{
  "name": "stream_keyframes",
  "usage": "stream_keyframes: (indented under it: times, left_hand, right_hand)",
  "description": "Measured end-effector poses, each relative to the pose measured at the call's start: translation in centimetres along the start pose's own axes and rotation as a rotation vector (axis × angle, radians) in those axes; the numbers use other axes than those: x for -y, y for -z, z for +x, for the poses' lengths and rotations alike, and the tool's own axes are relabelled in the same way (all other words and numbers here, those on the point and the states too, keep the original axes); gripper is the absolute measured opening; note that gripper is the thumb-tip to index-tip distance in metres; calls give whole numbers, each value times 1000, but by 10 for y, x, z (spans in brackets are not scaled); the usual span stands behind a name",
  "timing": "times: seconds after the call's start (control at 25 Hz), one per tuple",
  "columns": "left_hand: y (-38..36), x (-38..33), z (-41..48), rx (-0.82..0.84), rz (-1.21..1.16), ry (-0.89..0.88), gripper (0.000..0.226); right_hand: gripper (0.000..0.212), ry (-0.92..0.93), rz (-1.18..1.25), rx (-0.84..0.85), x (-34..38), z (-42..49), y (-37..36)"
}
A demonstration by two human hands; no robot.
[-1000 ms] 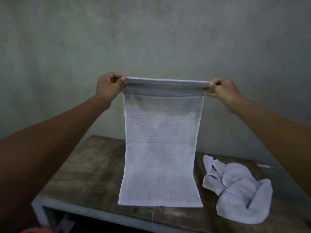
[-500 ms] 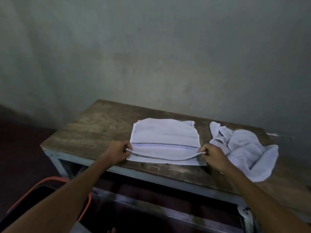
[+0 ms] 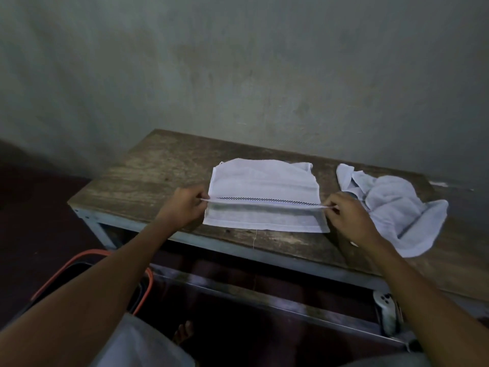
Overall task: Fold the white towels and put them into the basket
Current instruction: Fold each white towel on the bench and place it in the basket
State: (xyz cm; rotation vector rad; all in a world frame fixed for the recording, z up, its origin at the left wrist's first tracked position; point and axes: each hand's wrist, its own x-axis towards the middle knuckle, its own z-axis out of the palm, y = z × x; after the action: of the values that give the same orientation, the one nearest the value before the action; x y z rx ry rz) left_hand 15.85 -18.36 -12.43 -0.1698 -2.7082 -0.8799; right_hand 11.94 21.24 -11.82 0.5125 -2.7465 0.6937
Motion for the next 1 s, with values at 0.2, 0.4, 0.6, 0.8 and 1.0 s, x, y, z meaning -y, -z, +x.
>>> stream_keyframes:
  times: [0.2, 0.4, 0.6, 0.8, 1.0]
  left_hand:
    - [-1, 5, -10, 248, 342, -164, 12]
    - [2, 10, -14, 267, 301, -183, 25]
    - [1, 13, -15, 262, 391, -298, 24]
    - [-9, -5, -16, 181, 602, -455, 25]
    - [-5, -11, -6, 35, 395, -349, 26]
  right_hand:
    - [6, 39, -144, 167, -13, -12, -11]
    - [6, 47, -151, 298, -17, -8, -5]
    - [26, 32, -163, 456, -19, -6, -1]
    - [25, 63, -248, 363, -8, -5, -11]
    - [12, 130, -266, 182, -3, -3, -9]
